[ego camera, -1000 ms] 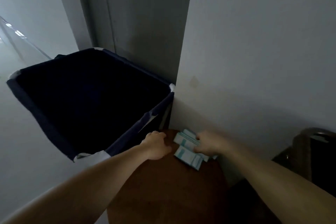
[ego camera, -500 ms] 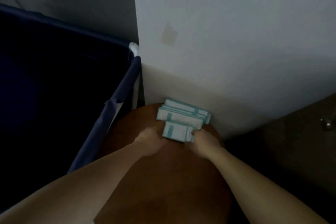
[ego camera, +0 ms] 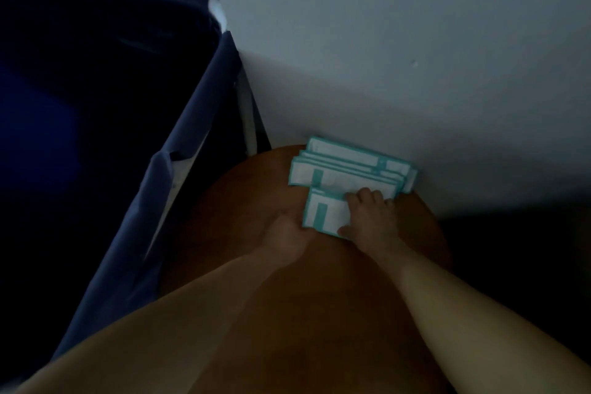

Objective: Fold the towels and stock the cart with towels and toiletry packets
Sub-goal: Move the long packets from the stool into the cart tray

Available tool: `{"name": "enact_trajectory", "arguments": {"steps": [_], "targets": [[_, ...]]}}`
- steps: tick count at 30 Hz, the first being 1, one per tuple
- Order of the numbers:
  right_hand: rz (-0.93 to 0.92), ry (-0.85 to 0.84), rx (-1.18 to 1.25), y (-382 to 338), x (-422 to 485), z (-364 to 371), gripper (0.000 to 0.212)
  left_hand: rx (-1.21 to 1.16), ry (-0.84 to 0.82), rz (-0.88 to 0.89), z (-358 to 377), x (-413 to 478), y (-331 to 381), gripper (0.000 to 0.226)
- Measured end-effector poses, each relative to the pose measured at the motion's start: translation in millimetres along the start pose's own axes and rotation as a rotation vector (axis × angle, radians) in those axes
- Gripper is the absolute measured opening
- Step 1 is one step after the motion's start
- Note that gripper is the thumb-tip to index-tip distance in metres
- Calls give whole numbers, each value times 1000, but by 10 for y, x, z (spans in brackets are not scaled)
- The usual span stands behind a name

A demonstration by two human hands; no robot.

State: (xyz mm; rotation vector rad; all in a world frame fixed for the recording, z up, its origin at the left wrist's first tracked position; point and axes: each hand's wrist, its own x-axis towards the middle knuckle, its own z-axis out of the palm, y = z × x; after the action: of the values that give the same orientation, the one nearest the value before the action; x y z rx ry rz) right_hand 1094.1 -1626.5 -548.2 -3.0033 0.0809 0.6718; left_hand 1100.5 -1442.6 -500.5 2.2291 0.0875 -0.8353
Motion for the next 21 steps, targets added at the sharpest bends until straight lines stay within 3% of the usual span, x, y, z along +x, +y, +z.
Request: {"name": "enact_trajectory", "arguments": {"steps": [6, 12, 15, 21], "targets": [[5, 50, 127, 52, -43, 83, 61, -72, 21, -97, 142, 36, -20, 26], [114, -41, 726, 54, -72, 37, 41, -176, 14, -159, 128, 8, -135, 26], [237, -60, 991, -3, -119, -32, 42, -266, 20, -203, 105, -71, -159, 25], [412, -56, 1566, -271, -337, -353, 34, -646, 8, -379, -61, -275, 21, 15]]}}
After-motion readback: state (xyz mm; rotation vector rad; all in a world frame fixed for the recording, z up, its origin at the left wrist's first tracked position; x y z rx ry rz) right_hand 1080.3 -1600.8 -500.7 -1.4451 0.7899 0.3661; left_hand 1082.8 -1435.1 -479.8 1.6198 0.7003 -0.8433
